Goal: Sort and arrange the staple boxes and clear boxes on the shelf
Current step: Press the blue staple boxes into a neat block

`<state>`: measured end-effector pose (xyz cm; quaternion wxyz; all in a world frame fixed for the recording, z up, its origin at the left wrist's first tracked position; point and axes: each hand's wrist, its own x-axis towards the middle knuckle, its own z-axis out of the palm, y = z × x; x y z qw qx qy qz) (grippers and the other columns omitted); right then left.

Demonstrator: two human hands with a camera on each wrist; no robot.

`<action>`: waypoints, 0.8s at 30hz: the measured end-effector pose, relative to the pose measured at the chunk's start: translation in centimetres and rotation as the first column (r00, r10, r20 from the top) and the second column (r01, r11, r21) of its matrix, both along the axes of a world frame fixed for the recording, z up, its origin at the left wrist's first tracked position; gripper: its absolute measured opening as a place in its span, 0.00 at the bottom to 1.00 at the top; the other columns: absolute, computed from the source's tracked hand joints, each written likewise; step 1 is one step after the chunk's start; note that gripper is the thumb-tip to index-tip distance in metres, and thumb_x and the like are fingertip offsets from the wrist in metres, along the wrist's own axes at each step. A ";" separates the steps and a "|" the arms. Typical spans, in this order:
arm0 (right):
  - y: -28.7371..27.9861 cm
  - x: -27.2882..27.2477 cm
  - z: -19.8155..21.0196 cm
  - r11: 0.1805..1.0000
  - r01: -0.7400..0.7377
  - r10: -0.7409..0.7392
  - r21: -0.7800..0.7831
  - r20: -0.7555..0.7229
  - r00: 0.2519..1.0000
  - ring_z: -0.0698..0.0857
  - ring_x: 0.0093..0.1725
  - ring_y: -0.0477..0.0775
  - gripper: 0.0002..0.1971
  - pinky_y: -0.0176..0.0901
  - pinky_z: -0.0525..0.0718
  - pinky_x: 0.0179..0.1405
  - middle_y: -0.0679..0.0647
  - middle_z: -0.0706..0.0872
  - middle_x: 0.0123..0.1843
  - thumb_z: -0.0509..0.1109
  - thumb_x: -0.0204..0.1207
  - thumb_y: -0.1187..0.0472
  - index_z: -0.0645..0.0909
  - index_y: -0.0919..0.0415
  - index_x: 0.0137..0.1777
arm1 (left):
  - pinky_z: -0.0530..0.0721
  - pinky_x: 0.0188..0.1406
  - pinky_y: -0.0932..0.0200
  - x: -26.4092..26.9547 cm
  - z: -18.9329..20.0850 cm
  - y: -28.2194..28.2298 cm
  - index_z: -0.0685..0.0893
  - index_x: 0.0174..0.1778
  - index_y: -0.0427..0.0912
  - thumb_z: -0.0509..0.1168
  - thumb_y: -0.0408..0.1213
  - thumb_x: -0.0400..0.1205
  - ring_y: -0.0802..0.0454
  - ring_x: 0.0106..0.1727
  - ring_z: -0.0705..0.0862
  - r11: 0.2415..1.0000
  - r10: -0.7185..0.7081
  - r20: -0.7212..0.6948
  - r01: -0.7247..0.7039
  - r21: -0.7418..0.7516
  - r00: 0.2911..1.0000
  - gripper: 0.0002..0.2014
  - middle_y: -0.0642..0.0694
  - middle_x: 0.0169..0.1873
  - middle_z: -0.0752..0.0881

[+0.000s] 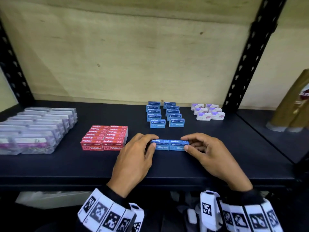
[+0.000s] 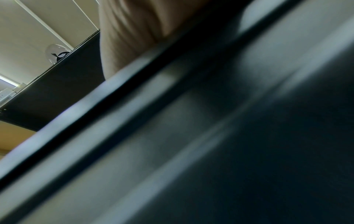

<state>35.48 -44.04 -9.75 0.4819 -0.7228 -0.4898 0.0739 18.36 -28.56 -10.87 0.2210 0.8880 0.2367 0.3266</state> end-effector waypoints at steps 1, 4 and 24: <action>0.0 0.0 0.0 1.000 0.002 -0.002 -0.001 0.005 1.000 0.87 0.44 0.44 0.12 0.31 0.85 0.50 0.48 0.89 0.48 0.77 0.76 0.64 0.88 0.44 0.52 | 0.75 0.46 0.65 0.0 0.0 0.0 0.82 0.65 0.59 0.60 0.47 0.86 0.62 0.40 0.74 1.000 0.000 -0.001 0.000 -0.002 1.000 0.13 0.63 0.46 0.77; 0.1 0.0 0.0 1.000 0.019 -0.019 -0.023 0.015 1.000 0.88 0.45 0.45 0.12 0.33 0.85 0.51 0.48 0.89 0.48 0.77 0.76 0.62 0.88 0.43 0.53 | 0.77 0.46 0.63 0.0 0.1 0.0 0.82 0.66 0.59 0.60 0.47 0.86 0.62 0.39 0.74 1.000 -0.006 -0.002 0.006 -0.015 1.000 0.13 0.63 0.46 0.77; -1.0 -1.4 9.4 0.936 0.018 0.021 -0.352 0.108 0.994 0.84 0.58 0.32 0.16 0.37 0.81 0.63 0.35 0.85 0.59 0.70 0.75 0.42 0.80 0.39 0.62 | 0.79 0.62 0.57 0.1 9.3 1.5 0.79 0.66 0.59 0.61 0.58 0.82 0.54 0.59 0.83 0.999 -0.023 -0.434 0.035 0.019 0.901 0.18 0.60 0.59 0.83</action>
